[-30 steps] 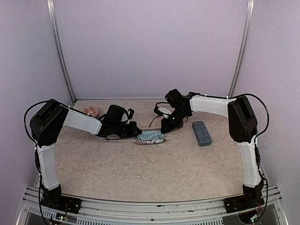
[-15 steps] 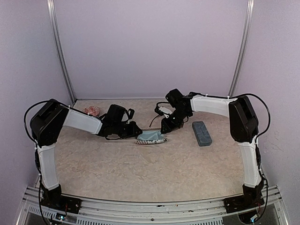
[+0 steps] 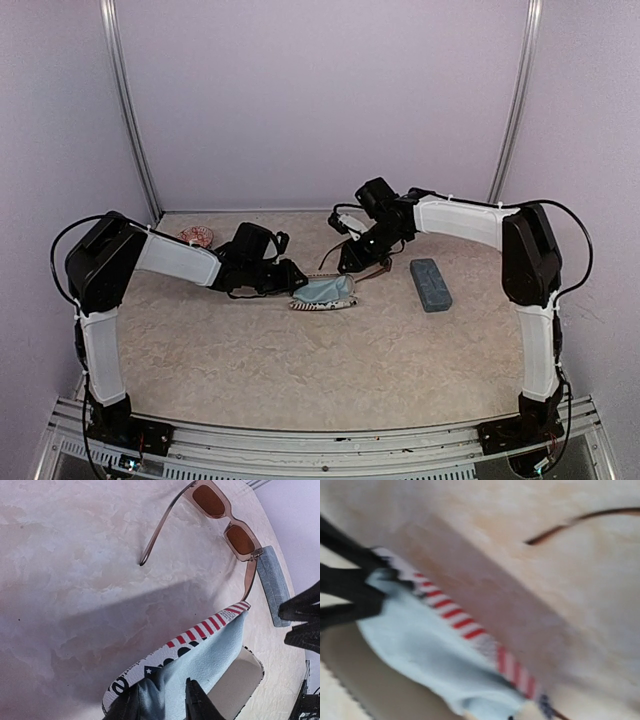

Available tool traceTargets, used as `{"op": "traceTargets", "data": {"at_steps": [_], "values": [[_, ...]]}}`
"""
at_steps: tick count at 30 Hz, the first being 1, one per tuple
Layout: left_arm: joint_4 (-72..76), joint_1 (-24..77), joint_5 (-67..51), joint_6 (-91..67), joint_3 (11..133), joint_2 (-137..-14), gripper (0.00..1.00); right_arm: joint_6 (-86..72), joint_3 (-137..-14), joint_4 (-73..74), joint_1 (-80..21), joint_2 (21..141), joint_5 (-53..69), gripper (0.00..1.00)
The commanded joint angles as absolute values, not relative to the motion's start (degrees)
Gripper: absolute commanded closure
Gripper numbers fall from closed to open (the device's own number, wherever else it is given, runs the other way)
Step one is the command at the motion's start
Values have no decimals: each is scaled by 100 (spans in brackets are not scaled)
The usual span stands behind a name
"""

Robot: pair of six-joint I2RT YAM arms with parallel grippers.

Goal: Organize the sunglasses
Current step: Place the folded cleaning cloth in the sunglasses case, then adjust the folded cleaning cloth on the sunglasses case.

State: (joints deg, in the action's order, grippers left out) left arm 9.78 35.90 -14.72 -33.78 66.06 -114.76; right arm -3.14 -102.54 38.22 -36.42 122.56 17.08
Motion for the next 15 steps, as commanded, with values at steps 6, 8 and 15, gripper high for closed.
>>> {"op": "traceTargets", "data": {"at_steps": [6,8,15], "values": [[676,3741,-1033,-3325,6737,-11105,61,-770,-10196,3248,-3961,12401,2881,93],[617,3762,-961,-3311,6756,-11071,60,-907,-10183,3110,-3980,12531,3021,96],[519,3822,-746,-3284,6751,-10903,55,-1335,-10004,2661,-3999,12877,2859,100]]}}
